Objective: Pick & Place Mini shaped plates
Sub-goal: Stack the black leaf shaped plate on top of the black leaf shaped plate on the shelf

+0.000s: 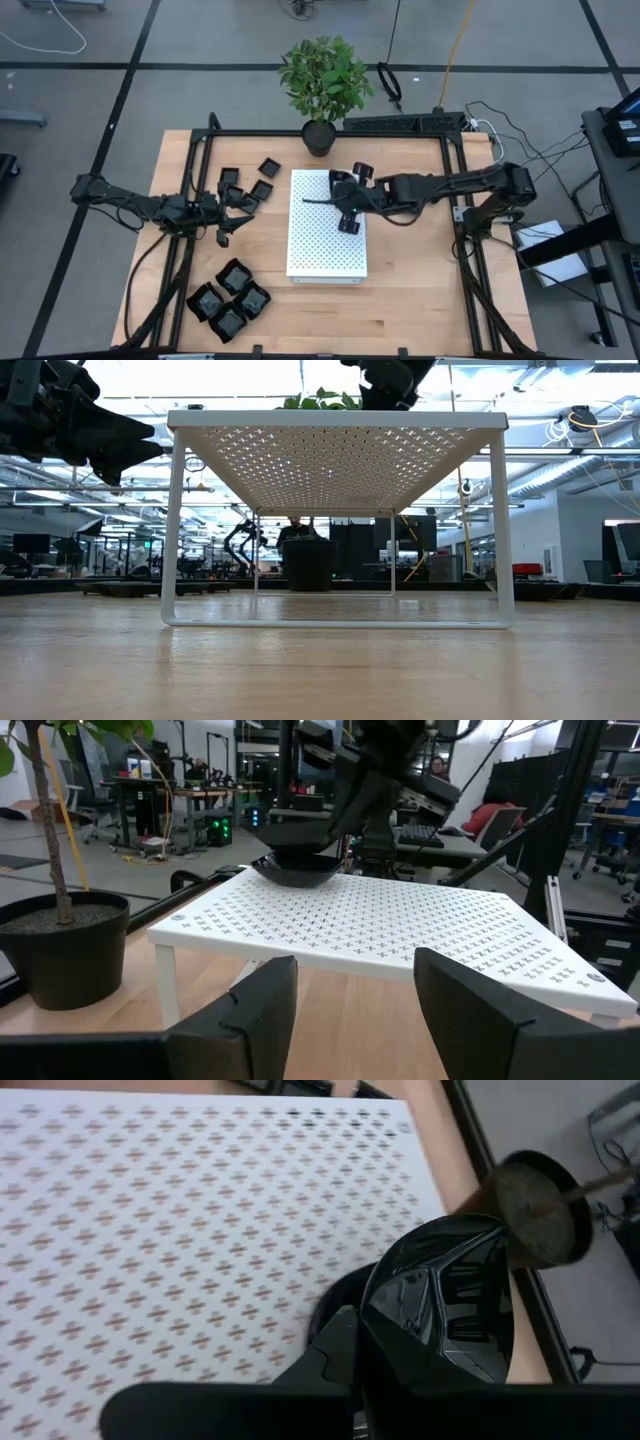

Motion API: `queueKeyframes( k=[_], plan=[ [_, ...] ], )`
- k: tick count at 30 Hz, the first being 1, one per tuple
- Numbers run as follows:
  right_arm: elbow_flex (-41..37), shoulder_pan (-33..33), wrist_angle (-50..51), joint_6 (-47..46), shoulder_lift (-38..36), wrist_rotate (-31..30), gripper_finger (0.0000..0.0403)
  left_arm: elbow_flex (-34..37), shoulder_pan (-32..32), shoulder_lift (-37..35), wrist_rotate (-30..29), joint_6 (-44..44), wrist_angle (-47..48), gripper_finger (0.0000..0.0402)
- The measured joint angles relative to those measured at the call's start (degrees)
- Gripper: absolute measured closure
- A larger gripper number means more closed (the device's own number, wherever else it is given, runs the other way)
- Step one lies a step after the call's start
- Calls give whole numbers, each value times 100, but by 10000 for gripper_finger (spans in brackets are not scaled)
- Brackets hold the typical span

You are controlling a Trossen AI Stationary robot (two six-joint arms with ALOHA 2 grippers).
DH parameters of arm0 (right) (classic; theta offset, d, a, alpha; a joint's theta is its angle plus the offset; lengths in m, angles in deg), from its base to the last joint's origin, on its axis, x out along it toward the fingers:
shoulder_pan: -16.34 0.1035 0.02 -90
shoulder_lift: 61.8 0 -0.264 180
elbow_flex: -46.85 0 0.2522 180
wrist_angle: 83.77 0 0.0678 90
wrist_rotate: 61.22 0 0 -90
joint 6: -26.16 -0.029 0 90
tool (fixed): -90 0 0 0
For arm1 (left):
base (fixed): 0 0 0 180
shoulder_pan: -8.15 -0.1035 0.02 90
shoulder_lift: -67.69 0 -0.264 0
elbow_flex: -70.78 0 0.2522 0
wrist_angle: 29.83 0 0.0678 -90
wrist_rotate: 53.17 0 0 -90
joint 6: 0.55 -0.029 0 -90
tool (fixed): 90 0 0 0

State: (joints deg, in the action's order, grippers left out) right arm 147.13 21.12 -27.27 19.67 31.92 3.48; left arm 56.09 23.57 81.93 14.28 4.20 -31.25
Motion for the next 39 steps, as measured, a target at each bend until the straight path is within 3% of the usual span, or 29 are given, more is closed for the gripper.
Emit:
queueKeyframes(
  k=[13,31,39],
  plan=[
    [-187,96,4,132,2,2,398,0,0,0,0,1,1,195],
    [-347,138,-441,116,-138,-8,312,0,-2,-1,0,2,1,195],
    [-345,172,305,-992,-746,-33,307,0,0,-2,0,2,2,195]
  ],
)
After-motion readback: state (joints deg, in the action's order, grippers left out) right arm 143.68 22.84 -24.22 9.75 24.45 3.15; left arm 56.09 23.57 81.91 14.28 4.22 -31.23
